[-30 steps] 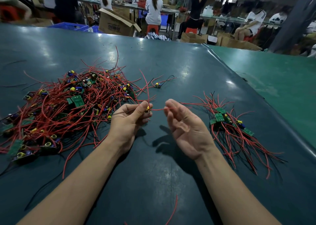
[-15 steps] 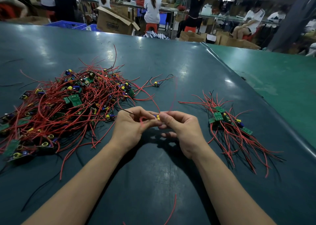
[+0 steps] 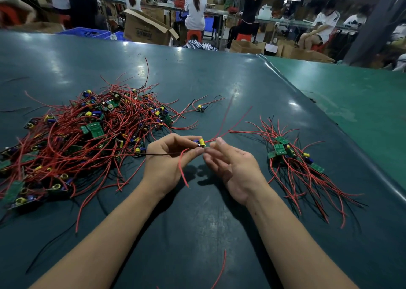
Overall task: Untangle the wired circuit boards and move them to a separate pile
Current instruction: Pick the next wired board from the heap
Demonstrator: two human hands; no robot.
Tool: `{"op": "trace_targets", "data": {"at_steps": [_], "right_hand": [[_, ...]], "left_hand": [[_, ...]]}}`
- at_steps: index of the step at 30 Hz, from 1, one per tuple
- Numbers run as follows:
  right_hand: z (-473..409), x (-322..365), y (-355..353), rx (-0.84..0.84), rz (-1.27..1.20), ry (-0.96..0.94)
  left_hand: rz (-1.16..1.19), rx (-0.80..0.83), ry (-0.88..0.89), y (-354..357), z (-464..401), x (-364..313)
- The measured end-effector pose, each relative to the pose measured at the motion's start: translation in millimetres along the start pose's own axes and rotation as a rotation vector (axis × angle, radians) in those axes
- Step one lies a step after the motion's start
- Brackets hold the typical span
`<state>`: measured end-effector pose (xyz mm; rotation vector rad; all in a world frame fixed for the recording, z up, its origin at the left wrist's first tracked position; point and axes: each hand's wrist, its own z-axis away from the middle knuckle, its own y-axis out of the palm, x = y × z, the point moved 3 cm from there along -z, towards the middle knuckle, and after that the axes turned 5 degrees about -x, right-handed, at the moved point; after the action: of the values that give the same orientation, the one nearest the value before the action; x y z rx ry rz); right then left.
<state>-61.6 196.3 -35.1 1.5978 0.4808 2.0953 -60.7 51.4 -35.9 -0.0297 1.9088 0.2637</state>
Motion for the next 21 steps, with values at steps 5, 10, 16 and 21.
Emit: {"op": "trace_targets", "data": {"at_steps": [5,10,16,21], "right_hand": [[1.4,-3.8,0.0,-0.040,0.254,-0.089],[0.8,1.6,-1.1,-0.115,0.321,-0.160],[-1.9,6.7,-4.3,-0.140,0.015,-0.042],[-7.6,8.8,-9.0,-0.181,-0.152,-0.002]], "left_hand": [[-0.266,0.112,0.235,0.5,7.7,0.0],[-0.212,0.131,0.239,3.4,9.5,-4.3],[0.032,0.060,0.008,9.4,7.0,-6.6],[0.050,0.064,-0.049,8.8,6.7,-7.7]]}}
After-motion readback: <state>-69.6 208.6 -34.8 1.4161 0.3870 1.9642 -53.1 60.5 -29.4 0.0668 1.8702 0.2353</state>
